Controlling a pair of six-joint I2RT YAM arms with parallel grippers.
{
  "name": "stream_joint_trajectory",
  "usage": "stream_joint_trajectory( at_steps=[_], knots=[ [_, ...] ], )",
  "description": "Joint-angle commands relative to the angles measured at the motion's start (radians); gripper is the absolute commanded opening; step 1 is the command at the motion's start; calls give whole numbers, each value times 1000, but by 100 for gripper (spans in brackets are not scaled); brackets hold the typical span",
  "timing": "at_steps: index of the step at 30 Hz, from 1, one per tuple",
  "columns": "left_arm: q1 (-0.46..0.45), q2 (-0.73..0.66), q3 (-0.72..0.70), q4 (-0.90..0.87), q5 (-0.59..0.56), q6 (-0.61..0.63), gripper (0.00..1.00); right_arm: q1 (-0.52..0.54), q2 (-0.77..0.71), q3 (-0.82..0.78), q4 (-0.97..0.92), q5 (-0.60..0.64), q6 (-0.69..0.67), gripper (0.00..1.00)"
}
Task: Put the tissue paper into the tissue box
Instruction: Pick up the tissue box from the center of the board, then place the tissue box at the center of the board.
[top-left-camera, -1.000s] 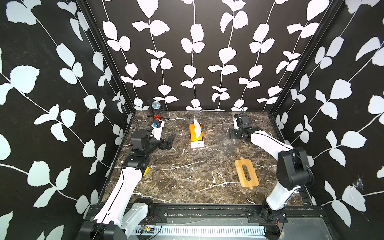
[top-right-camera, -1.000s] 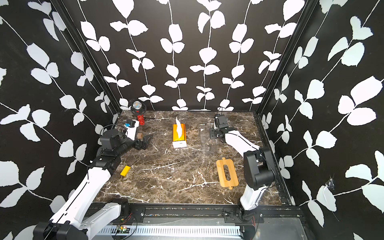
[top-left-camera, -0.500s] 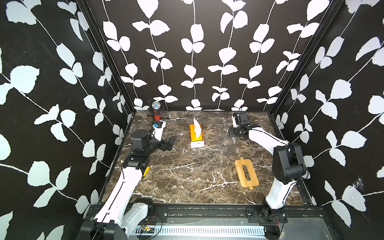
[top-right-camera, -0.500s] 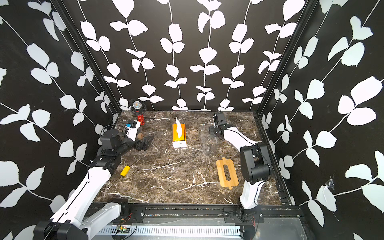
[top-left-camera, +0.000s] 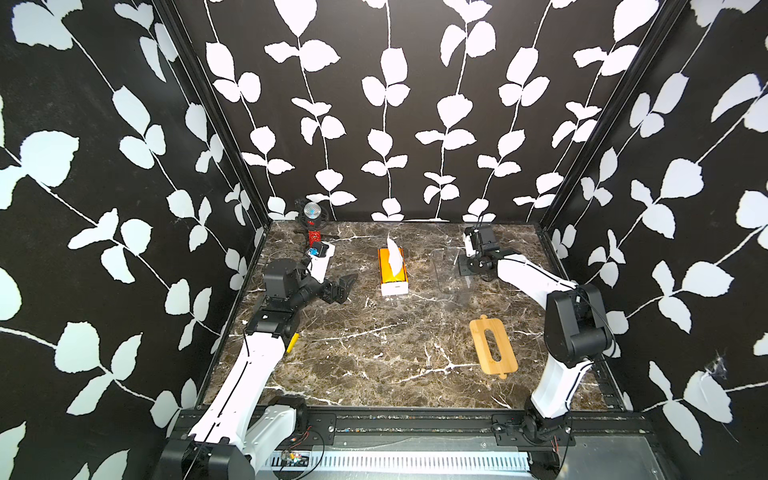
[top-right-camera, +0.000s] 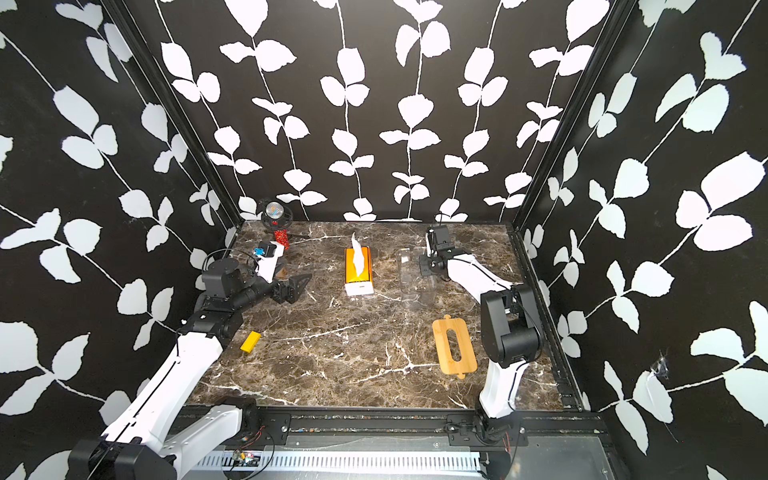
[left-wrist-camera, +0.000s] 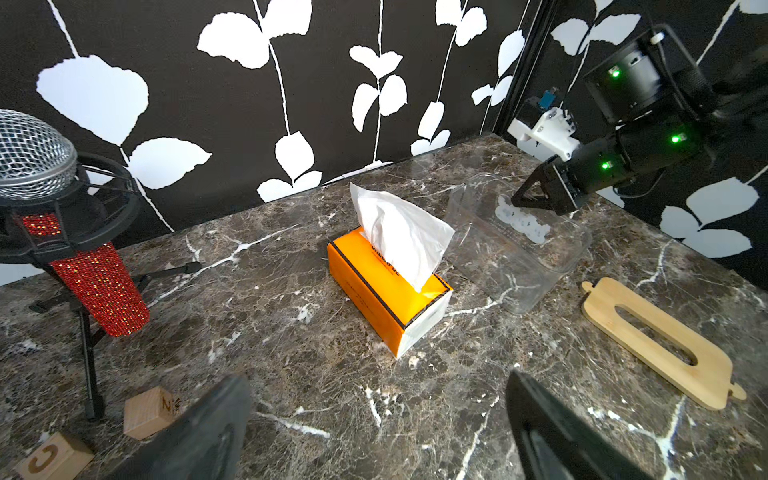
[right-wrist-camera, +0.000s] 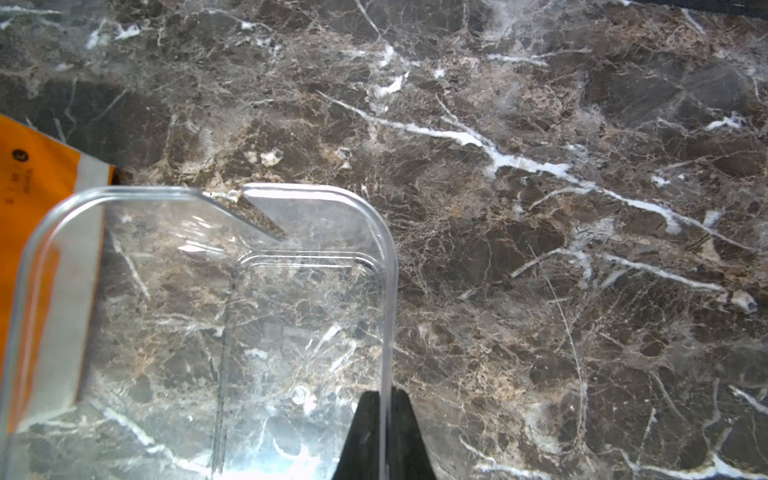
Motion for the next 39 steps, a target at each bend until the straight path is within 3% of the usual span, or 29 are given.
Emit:
stream_joint_trajectory(
  at_steps=[1,5,10,15,19,31,39],
  knots=[
    [-4,0,35,-16,47,-15,97,-1,-106,44,-25,-37,-35,3],
    [-4,1,39,-2,54,-35,97,7,-180,35,-30,-172,-69,0],
    [-6,-4,44,5,63,-48,96,56,-253,58,-103,-430,-218,0],
    [-5,-23,54,-21,46,-31,96,151,-231,149,-260,-556,-433,0],
    [-6,-59,46,-37,-55,-26,97,219,-129,238,-363,-615,-554,0],
    [-4,-132,12,-67,-354,-44,99,359,63,398,-449,-559,-864,0],
    [-4,-140,-2,-73,-396,-42,99,395,172,478,-485,-572,-948,0]
  ],
)
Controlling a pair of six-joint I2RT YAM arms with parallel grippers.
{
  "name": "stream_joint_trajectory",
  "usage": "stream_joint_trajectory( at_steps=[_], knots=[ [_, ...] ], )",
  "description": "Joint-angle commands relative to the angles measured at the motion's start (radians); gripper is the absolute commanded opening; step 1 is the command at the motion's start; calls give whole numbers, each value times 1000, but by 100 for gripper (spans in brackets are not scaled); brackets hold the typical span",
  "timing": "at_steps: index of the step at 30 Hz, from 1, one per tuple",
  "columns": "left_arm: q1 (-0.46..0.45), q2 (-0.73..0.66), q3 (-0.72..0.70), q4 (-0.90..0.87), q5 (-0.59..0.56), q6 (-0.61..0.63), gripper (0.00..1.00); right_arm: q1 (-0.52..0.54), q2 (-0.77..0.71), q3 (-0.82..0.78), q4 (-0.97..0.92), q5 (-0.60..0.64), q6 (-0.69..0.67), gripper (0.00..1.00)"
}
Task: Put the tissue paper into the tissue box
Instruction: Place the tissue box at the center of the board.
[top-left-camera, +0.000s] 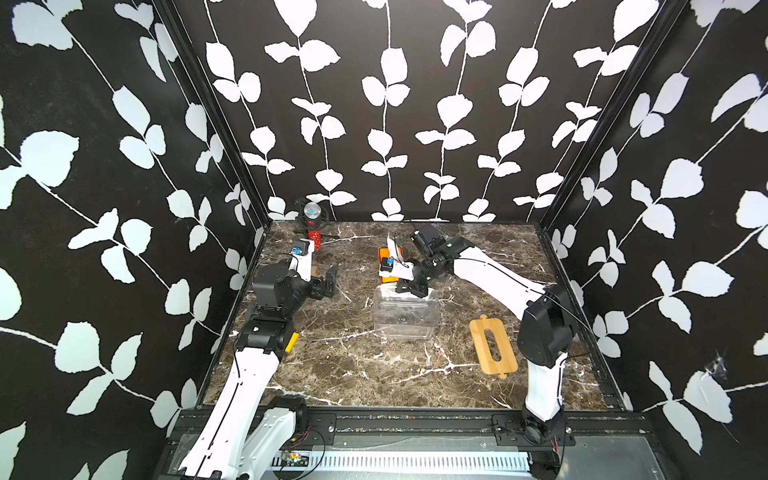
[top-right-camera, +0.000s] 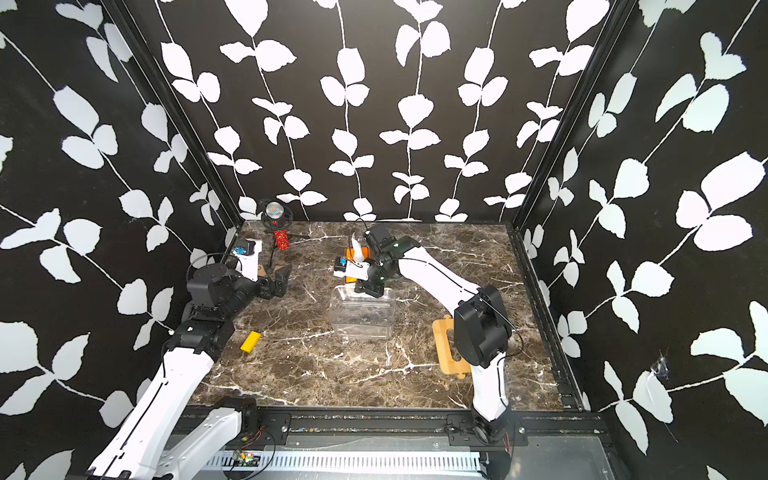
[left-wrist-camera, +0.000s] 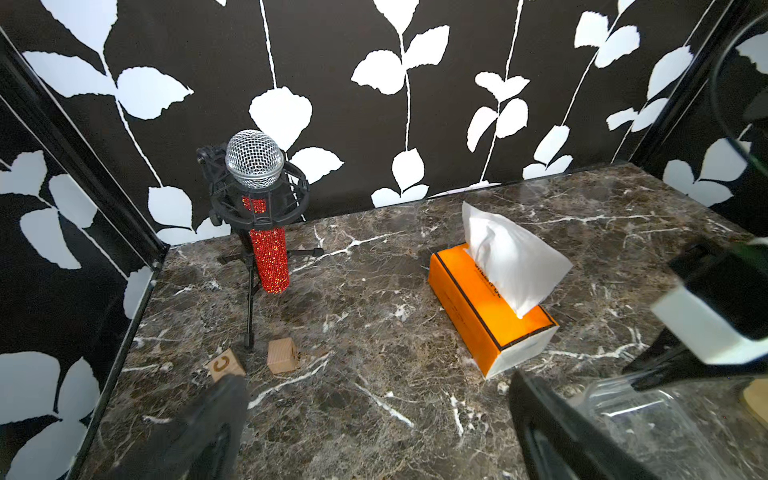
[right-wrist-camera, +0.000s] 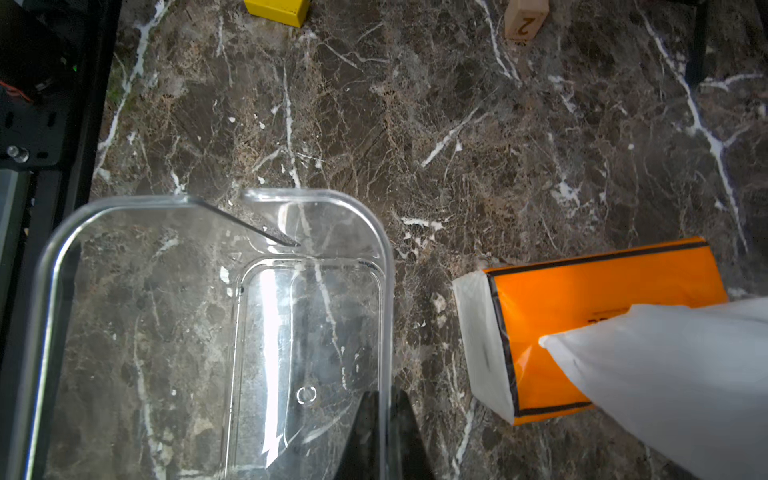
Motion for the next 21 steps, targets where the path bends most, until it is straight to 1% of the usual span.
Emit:
stream_joint_trajectory(
  at_steps=[1,7,13,21],
  knots=[
    [-3,-18,-13,-11,-32,-7,99,19,35,63,-30,-39,-42,0],
    [-4,3,-7,-17,-35,-23,99,43,68,56,-26,-62,-37,0],
    [-3,25,-3,-18,-24,-40,99,49,63,-9,40,-84,0,0],
    [-4,40,2,-9,-17,-62,99,52,48,-80,119,-75,35,1]
  ],
)
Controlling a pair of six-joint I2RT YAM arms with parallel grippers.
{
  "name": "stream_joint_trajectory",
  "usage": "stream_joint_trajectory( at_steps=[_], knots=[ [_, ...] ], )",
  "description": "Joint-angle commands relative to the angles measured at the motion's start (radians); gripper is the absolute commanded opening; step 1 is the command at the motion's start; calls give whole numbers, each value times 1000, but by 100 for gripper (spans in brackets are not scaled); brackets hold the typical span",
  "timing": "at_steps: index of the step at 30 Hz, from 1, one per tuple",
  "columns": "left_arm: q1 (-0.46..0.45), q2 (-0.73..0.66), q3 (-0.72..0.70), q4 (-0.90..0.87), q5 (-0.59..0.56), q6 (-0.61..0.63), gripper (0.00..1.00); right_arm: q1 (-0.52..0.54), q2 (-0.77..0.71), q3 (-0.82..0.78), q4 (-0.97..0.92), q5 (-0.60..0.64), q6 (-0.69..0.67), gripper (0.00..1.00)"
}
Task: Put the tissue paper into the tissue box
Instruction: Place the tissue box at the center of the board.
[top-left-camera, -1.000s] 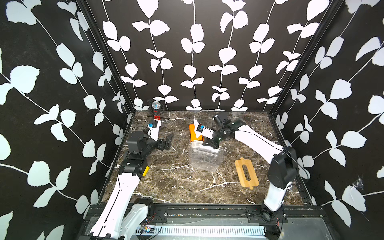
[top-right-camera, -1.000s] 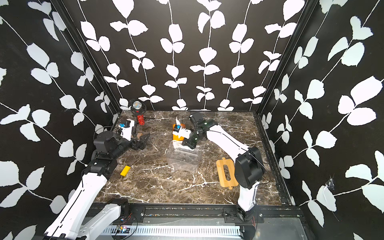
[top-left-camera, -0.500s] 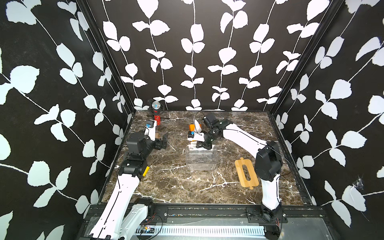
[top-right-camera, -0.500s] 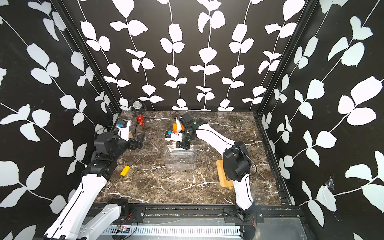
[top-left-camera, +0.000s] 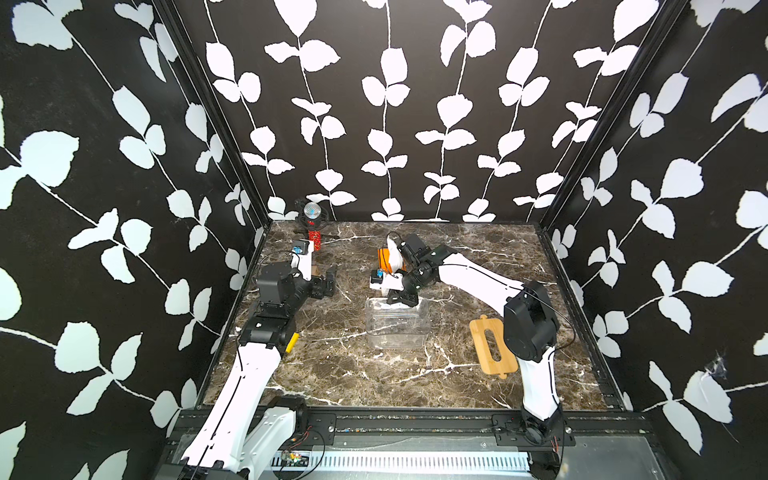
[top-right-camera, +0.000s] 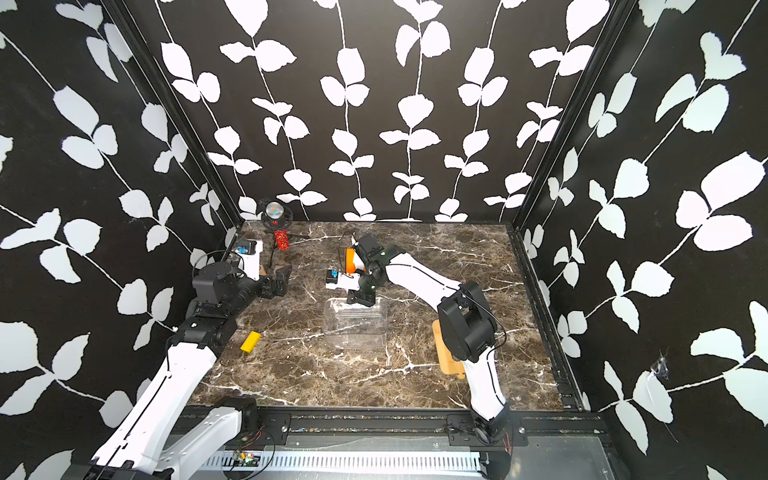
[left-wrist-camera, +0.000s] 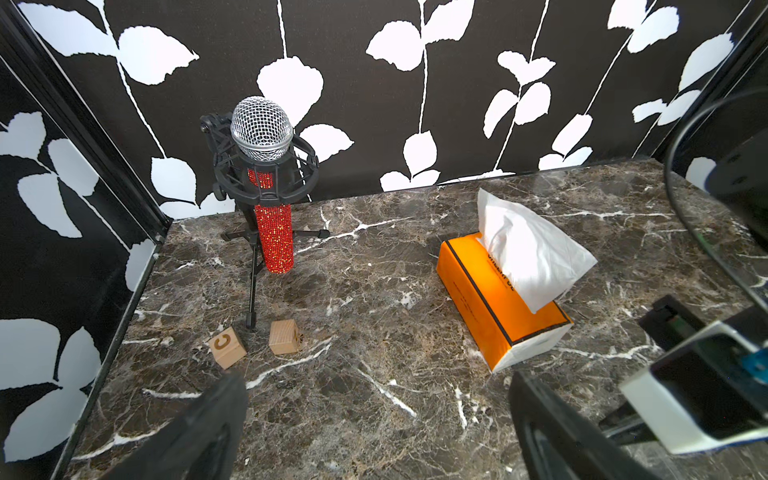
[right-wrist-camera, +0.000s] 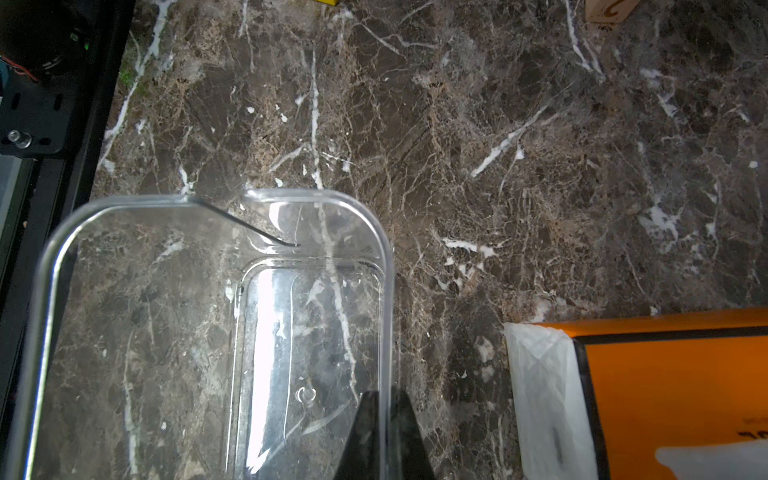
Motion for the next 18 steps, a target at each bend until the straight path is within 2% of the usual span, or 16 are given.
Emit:
stream_joint_trajectory(
  at_steps=[1,7,11,15,18],
  knots=[
    [-3,5,4,-4,7,-17,99,8,-32,-38,48,-34,30,2],
    [-3,16,3,6,7,-36,99,7,-28,-48,49,-33,40,7],
    [-3,33,13,9,0,-72,99,7,-24,-42,49,-24,55,22],
    [-3,55,29,9,-2,-110,99,7,-49,-31,54,-13,72,42],
    [-8,81,49,9,-3,-150,98,1,-102,-15,67,15,102,50]
  ],
)
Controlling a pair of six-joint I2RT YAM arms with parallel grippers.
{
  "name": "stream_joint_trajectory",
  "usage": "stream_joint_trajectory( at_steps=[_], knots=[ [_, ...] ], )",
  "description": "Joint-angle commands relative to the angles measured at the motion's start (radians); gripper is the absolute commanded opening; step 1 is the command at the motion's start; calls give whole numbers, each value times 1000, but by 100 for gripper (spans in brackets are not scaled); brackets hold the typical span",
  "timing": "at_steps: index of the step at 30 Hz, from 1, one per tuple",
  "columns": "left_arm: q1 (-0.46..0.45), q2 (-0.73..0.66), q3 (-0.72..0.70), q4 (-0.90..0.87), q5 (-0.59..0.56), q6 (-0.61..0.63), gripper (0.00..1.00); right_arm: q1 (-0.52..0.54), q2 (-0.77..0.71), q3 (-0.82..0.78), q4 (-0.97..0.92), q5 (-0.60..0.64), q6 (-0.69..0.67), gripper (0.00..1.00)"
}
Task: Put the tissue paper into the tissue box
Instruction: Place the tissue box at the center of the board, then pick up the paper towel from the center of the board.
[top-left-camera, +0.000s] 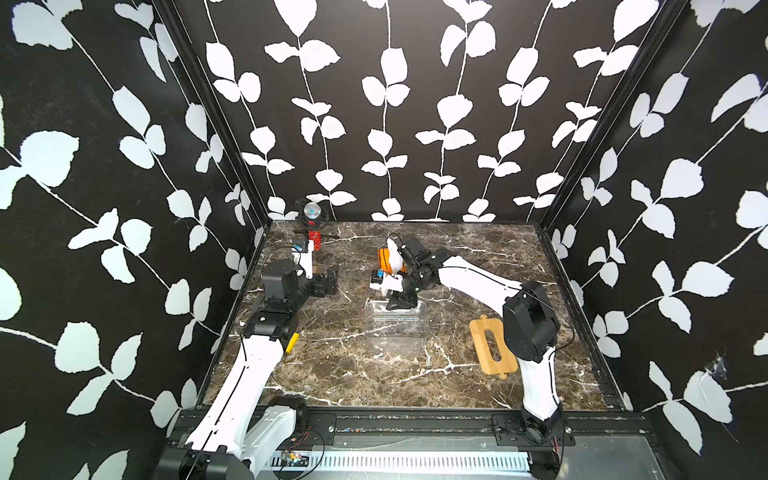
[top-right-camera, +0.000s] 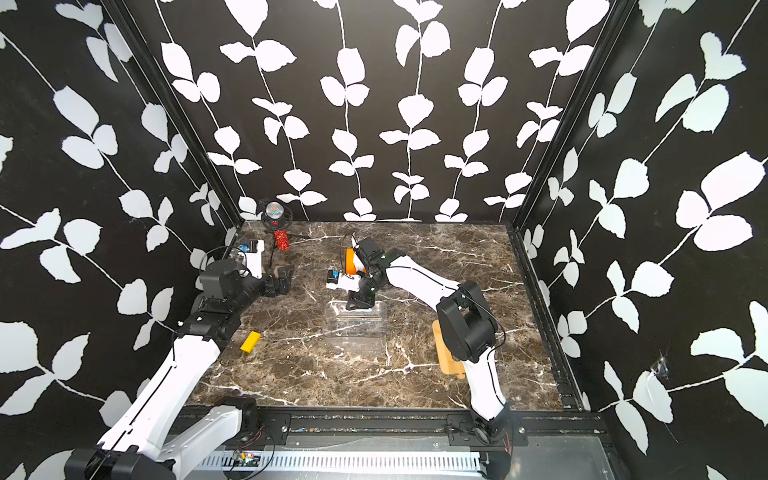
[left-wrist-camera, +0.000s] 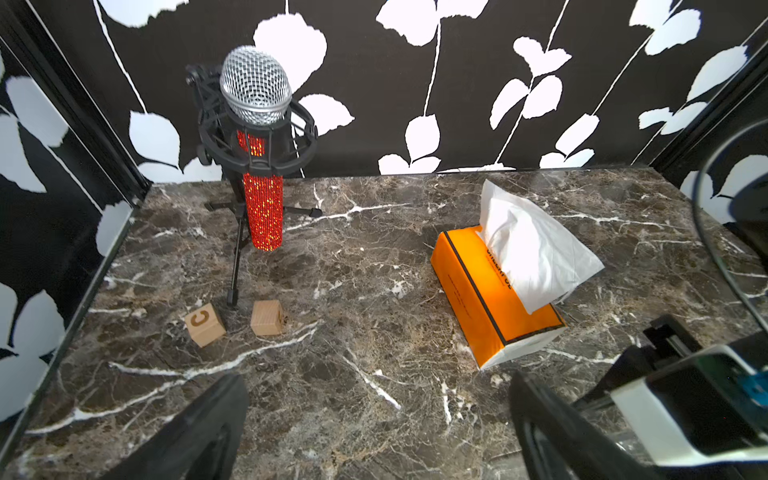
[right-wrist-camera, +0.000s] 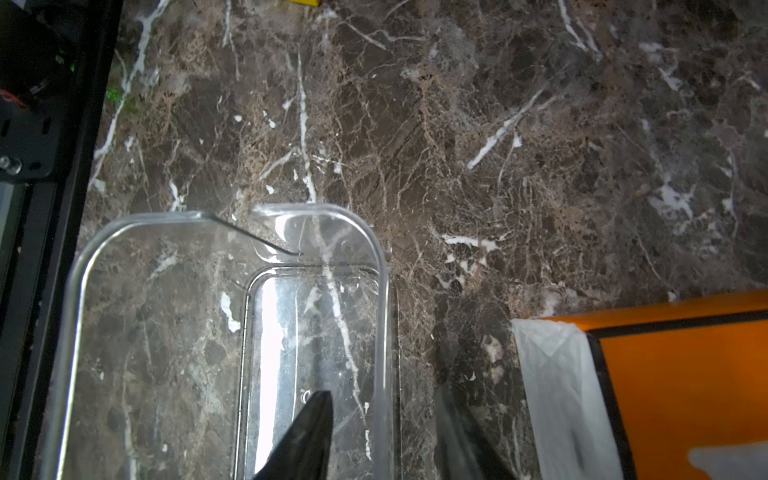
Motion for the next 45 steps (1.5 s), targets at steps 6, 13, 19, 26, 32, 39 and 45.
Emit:
stream_joint_trajectory(
  at_steps=[6,13,19,26,32,39,45],
  knots=[
    [-122,137,133,1,-95,-92,97,-76,-294,-57,142,9,274,61],
    [-286,408,366,-98,-157,-166,99,-171,-587,-280,272,92,571,73],
    [-394,692,657,-272,-249,-218,99,-226,-776,-450,281,135,686,76],
    [-427,930,897,-409,-286,-289,99,-244,-888,-558,259,147,694,78],
    [-428,1002,940,-429,-333,-342,99,-249,-898,-587,239,149,682,78],
    [-428,1063,945,-393,-309,-440,99,-249,-881,-590,246,140,682,78],
    [-430,1102,954,-375,-300,-484,99,-248,-886,-586,244,135,680,78]
  ],
)
